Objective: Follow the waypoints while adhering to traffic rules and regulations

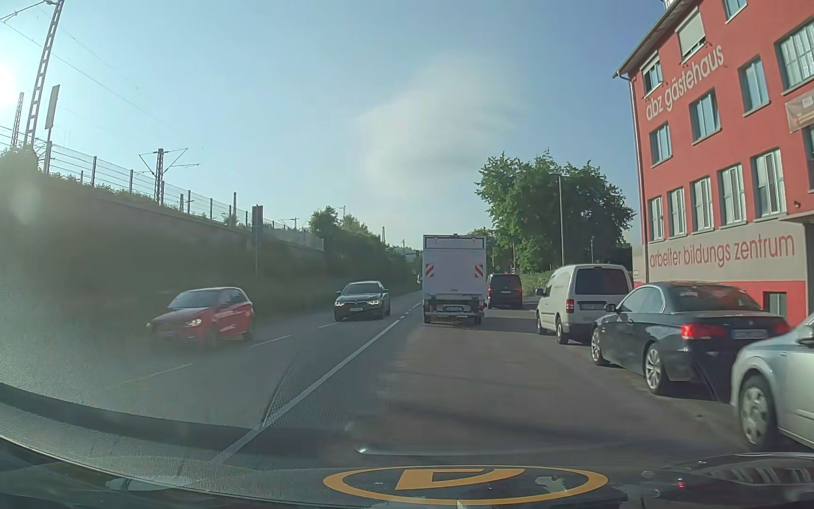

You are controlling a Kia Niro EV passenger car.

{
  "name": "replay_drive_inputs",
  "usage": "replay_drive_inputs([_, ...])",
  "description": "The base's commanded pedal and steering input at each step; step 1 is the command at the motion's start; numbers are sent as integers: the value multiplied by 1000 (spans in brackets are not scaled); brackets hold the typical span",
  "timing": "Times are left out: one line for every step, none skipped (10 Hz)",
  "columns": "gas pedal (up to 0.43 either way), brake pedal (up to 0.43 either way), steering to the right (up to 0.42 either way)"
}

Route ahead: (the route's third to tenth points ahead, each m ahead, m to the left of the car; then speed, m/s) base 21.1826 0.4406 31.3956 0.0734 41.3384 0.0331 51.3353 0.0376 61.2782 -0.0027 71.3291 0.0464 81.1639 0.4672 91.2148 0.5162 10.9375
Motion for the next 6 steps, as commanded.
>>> replay_drive_inputs([138, 0, 2])
replay_drive_inputs([118, 0, 3])
replay_drive_inputs([98, 0, 2])
replay_drive_inputs([87, 0, 3])
replay_drive_inputs([87, 0, 2])
replay_drive_inputs([87, 0, 1])
